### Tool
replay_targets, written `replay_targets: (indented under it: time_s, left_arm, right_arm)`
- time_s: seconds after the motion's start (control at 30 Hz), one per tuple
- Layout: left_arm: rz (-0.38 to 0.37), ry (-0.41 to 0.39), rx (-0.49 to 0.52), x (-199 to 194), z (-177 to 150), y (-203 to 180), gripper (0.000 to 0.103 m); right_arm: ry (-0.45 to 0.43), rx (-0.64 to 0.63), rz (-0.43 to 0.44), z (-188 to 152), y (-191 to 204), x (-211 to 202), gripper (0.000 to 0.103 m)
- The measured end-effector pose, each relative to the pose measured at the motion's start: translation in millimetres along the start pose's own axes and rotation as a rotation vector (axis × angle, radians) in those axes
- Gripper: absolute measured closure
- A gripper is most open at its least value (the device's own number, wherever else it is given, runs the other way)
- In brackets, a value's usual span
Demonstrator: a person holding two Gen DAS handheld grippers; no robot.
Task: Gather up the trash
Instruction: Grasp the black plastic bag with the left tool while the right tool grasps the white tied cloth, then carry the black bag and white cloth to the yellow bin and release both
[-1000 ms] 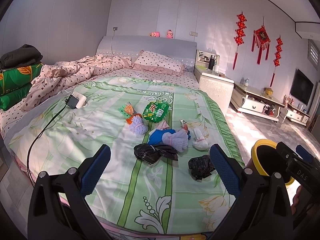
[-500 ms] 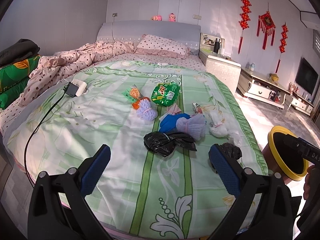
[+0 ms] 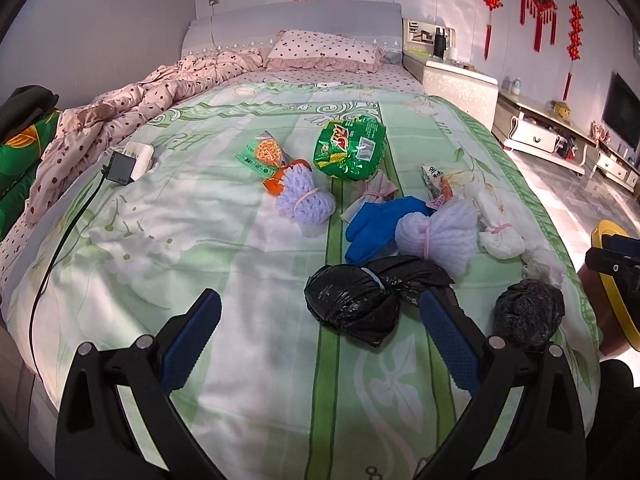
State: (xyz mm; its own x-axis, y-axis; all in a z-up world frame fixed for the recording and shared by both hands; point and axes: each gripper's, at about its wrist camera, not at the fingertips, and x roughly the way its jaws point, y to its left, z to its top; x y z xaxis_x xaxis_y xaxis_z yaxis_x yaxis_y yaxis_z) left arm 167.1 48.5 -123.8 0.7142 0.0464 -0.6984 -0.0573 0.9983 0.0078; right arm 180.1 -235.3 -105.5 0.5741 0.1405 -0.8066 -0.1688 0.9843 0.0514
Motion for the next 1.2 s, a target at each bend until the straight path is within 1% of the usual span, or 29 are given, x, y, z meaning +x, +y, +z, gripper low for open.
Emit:
replay_targets:
  time_s: [0.07, 0.23, 0.37, 0.47, 0.5, 0.53, 0.57, 0.6, 0.63, 0.7, 0.73, 0.8, 0.93, 1.03, 1.2]
  left_arm:
    - [-0.012, 0.019, -0.007, 12.5, 1.0, 2.8, 0.008]
    - [-0.01, 0.048, -0.003, 37.2, 2.9, 7.0, 0.008]
    - [-0.053, 0.072, -0.013, 53.7, 3.5, 7.9, 0.008]
    - [-0.065, 0.077, 0.001, 61.6, 3.0, 3.7, 0.008]
    - [-0.075, 0.074, 0.004, 63.3, 3.1, 2.4, 0.01]
    - [-0.086, 0.072, 0.006, 65.2, 3.5, 1.2, 0.018]
    - [-0.102, 0.078, 0.009, 67.2, 3.3, 0.4, 0.022]
    - [-0.125, 0.087, 0.009, 70.9, 4.0, -1.0, 0.027]
    - [-0.148, 0.093, 0.01, 73.5, 4.0, -2.2, 0.036]
    - [-0.174, 0.106, 0.019, 78.7, 4.1, -6.6, 0.046]
    - [-0.179, 0.099, 0.022, 78.8, 3.6, -8.1, 0.048]
    - [-0.185, 0.083, 0.032, 78.5, 3.0, -10.4, 0.051]
    - [-0.2, 0.073, 0.017, 74.6, -0.1, -8.7, 0.057]
    - [-0.213, 0.066, 0.005, 66.5, -0.2, -5.5, 0.059]
    - [-0.223, 0.031, 0.001, 44.9, 3.7, -1.6, 0.061]
  right_arm:
    - [0.022, -0.016, 0.022, 4.9, 3.7, 9.3, 0.008]
    - [0.094, -0.012, 0.062, 16.1, 5.4, 34.7, 0.008]
    - [0.124, -0.012, 0.08, 18.7, 6.2, 50.4, 0.008]
    - [0.131, -0.003, 0.102, 18.4, 6.7, 57.3, 0.009]
    - [0.129, -0.004, 0.111, 18.4, 7.0, 58.1, 0.012]
    - [0.127, -0.006, 0.118, 18.8, 7.2, 59.4, 0.013]
    - [0.131, -0.004, 0.121, 19.2, 7.3, 61.3, 0.014]
    - [0.138, -0.002, 0.124, 19.2, 6.8, 63.9, 0.018]
    - [0.146, 0.0, 0.13, 19.5, 6.6, 66.8, 0.023]
    - [0.159, 0.013, 0.147, 18.8, 5.3, 71.9, 0.029]
    - [0.165, 0.023, 0.154, 18.2, 4.0, 73.8, 0.036]
    - [0.172, 0.035, 0.172, 16.9, 2.8, 76.7, 0.046]
    - [0.166, 0.052, 0.196, 13.6, -0.1, 74.5, 0.06]
    - [0.148, 0.061, 0.213, 11.8, -3.2, 65.1, 0.063]
    - [0.093, 0.074, 0.228, 9.2, -9.0, 39.9, 0.064]
